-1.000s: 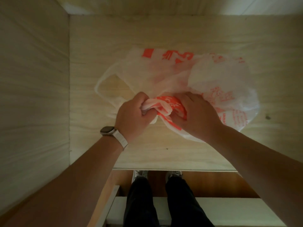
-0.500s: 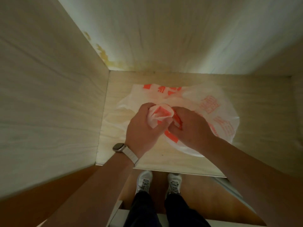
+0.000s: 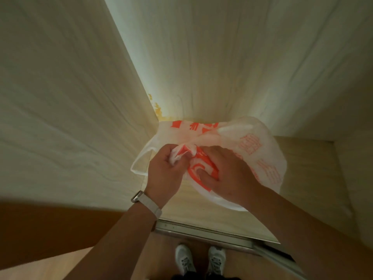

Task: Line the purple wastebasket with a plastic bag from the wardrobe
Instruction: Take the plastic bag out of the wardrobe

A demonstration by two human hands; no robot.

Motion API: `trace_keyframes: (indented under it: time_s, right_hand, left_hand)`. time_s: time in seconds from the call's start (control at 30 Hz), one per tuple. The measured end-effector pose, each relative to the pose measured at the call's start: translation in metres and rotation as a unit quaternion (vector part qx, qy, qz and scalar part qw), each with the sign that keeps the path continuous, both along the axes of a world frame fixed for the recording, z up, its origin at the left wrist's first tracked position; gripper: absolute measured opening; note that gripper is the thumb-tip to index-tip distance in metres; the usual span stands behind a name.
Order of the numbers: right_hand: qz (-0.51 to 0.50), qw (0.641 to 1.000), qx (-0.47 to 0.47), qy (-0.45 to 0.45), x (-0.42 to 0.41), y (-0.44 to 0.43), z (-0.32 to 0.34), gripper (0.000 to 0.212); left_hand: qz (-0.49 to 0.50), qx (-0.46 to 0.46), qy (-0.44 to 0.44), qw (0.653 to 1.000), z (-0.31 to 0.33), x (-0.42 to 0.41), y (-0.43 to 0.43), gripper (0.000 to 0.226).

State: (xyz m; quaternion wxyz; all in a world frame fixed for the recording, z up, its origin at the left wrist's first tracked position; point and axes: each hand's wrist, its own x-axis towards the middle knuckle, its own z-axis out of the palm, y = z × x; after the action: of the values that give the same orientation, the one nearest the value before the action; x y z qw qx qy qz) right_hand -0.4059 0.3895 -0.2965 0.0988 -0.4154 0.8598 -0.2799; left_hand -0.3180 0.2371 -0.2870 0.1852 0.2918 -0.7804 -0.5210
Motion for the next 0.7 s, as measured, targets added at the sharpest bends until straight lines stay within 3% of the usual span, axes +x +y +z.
trace_keyframes:
  time_s: [0.3, 0.53, 0.7]
  right_hand:
    - [0.06, 0.987, -0.035, 0.148, 0.049, -0.007, 0.08, 0.06]
    - [0.103, 0.983, -0.036, 0.148, 0.074, -0.019, 0.103, 0.068]
    - [0.121, 0.984, -0.032, 0.13, 0.086, -0.026, 0.104, 0.066]
  left_hand:
    - [0.013, 0.038, 0.036, 0.999, 0.06, 0.05, -0.012, 0.008]
    - [0.0, 0.101, 0.096, 0.99, 0.094, 0.087, -0.007, 0.004]
    - [0.024, 0.085, 0.128, 0.988, 0.103, 0.101, -0.003, 0.004]
